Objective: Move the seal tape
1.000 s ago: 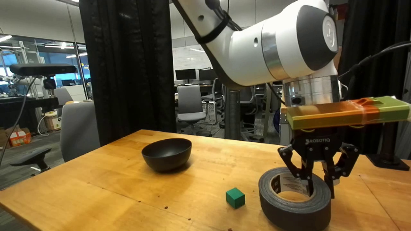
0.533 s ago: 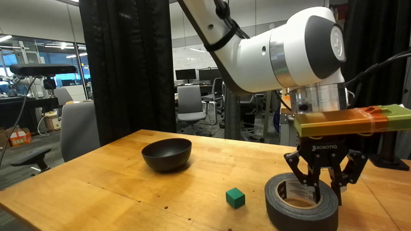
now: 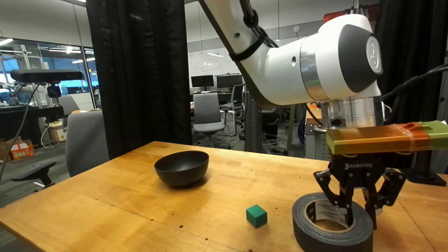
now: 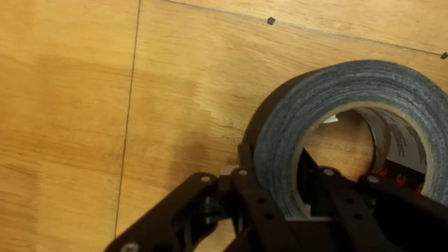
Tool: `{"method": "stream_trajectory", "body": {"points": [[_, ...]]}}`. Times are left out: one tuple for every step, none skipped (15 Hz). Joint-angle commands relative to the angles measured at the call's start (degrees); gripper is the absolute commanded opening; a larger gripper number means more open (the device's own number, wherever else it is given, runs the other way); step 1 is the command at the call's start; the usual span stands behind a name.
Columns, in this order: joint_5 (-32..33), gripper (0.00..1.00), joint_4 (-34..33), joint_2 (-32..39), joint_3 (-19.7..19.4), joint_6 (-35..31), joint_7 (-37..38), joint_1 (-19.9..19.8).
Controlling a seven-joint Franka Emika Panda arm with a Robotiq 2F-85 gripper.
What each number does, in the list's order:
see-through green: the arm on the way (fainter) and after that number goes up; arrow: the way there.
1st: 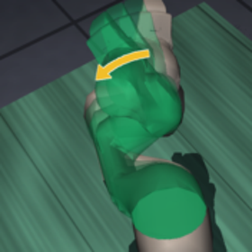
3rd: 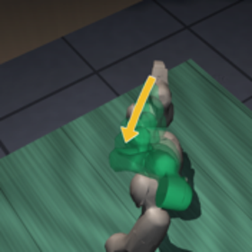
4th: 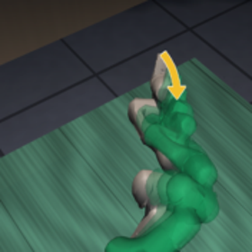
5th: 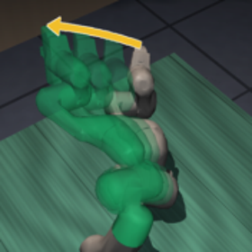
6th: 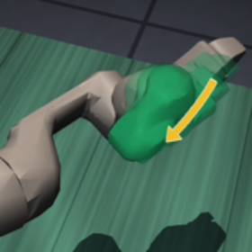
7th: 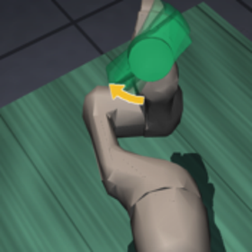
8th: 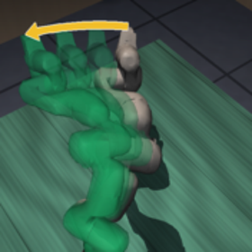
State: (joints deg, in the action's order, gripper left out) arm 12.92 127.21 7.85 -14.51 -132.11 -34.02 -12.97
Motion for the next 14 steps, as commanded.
{"method": "stream_trajectory", "body": {"points": [[0.2, 0.37, 0.0, 0.1, 0.9, 0.2, 0.1, -0.9], [0.2, 0.46, 0.1, 0.1, 0.9, 0.2, 0.1, -0.9], [0.2, 0.53, 0.2, 0.1, 0.9, 0.2, 0.2, -0.9], [0.2, 0.57, 0.2, 0.1, 0.9, 0.2, 0.2, -0.9], [0.2, 0.57, 0.2, 0.1, 0.9, 0.2, 0.2, -0.9], [0.2, 0.57, 0.2, 0.1, 0.9, 0.2, 0.2, -0.9], [0.2, 0.57, 0.2, 0.1, 0.9, 0.2, 0.2, -0.9], [0.2, 0.57, 0.2, 0.1, 1.0, 0.2, 0.2, -0.9], [0.2, 0.57, 0.2, 0.1, 1.0, 0.2, 0.2, -0.9], [0.2, 0.57, 0.2, 0.1, 1.0, 0.2, 0.2, -0.9], [0.2, 0.57, 0.2, 0.1, 1.0, 0.2, 0.2, -0.9], [0.2, 0.57, 0.2, 0.1, 1.0, 0.2, 0.2, -0.9], [0.2, 0.57, 0.2, 0.1, 1.0, 0.2, 0.2, -0.9], [0.2, 0.57, 0.2, 0.1, 1.0, 0.2, 0.2, -0.9]]}}
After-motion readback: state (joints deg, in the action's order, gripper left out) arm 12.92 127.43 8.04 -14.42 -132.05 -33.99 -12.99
